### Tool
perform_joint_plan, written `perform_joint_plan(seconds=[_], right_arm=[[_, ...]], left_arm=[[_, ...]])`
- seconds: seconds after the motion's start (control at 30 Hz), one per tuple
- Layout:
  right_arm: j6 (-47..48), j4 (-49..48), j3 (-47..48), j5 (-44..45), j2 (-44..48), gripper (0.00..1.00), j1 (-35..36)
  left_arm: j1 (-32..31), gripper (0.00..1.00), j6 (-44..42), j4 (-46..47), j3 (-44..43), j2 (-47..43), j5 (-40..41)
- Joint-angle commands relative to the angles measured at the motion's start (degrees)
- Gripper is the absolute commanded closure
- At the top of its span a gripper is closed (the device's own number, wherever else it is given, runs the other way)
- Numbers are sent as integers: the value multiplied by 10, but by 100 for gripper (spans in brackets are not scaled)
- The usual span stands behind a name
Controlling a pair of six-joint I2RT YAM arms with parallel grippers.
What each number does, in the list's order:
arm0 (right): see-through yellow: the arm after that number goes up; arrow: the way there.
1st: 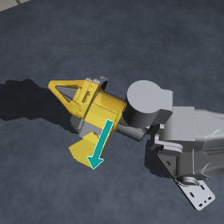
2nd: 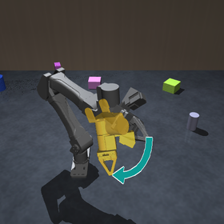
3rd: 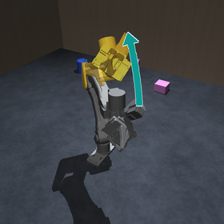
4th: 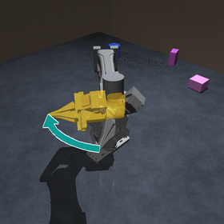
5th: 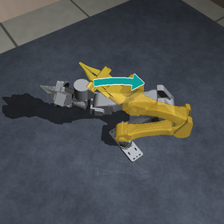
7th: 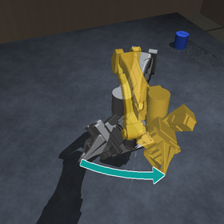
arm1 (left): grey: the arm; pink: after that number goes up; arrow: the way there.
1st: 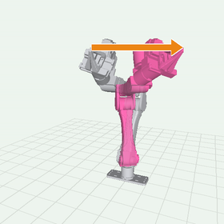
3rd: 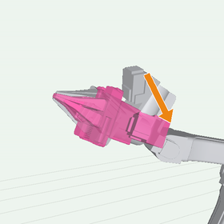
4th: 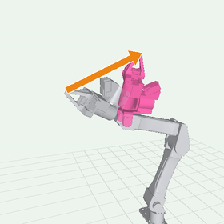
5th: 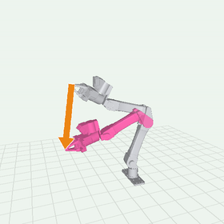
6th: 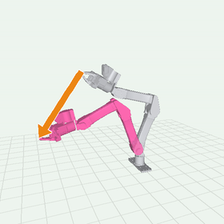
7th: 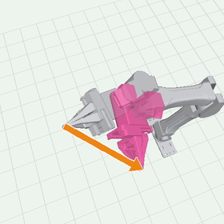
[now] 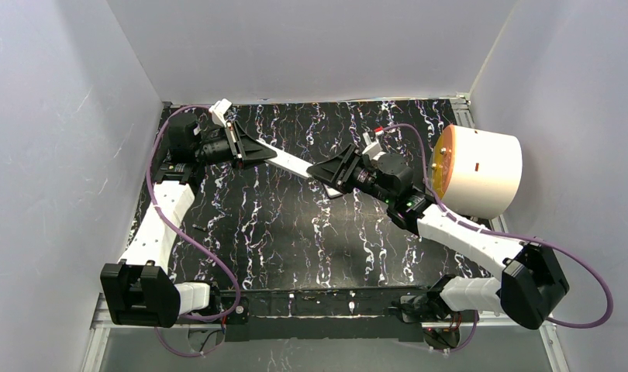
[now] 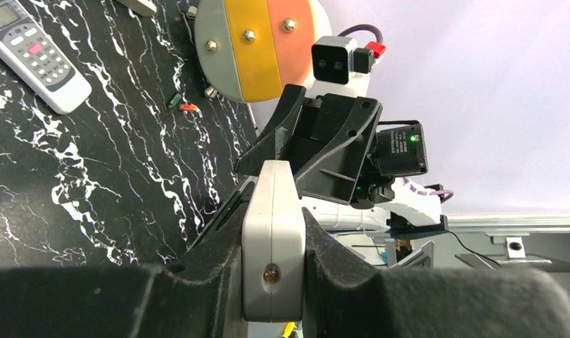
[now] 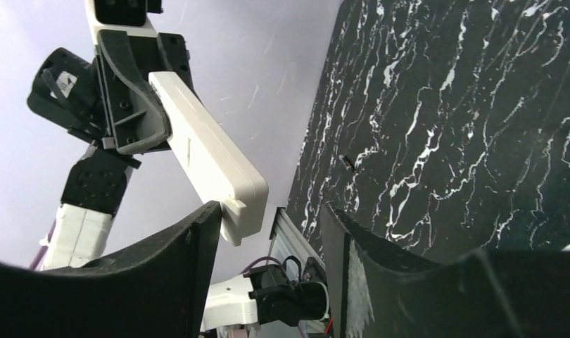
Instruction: Load the batteries into the remote control
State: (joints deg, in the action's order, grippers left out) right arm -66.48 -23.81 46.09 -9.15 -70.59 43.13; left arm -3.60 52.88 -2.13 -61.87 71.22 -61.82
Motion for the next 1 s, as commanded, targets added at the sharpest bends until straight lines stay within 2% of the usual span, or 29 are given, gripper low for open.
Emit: perform_joint_plan(seconds=[0.0, 0.37, 0.67, 0.97], right_arm=[[15, 31, 29, 1, 1, 42, -2], [-19, -20, 34, -25, -24, 60, -2], [-42, -52, 41, -47, -42, 60, -2], [-16, 29, 63, -37, -27, 81, -2]], left_arm=[[-1, 100, -24, -15, -12, -7, 0], [0, 100, -24, -9, -4, -7, -3], [0, 100, -43, -36, -8, -8, 0], [0, 100, -67, -59, -18, 4, 21]])
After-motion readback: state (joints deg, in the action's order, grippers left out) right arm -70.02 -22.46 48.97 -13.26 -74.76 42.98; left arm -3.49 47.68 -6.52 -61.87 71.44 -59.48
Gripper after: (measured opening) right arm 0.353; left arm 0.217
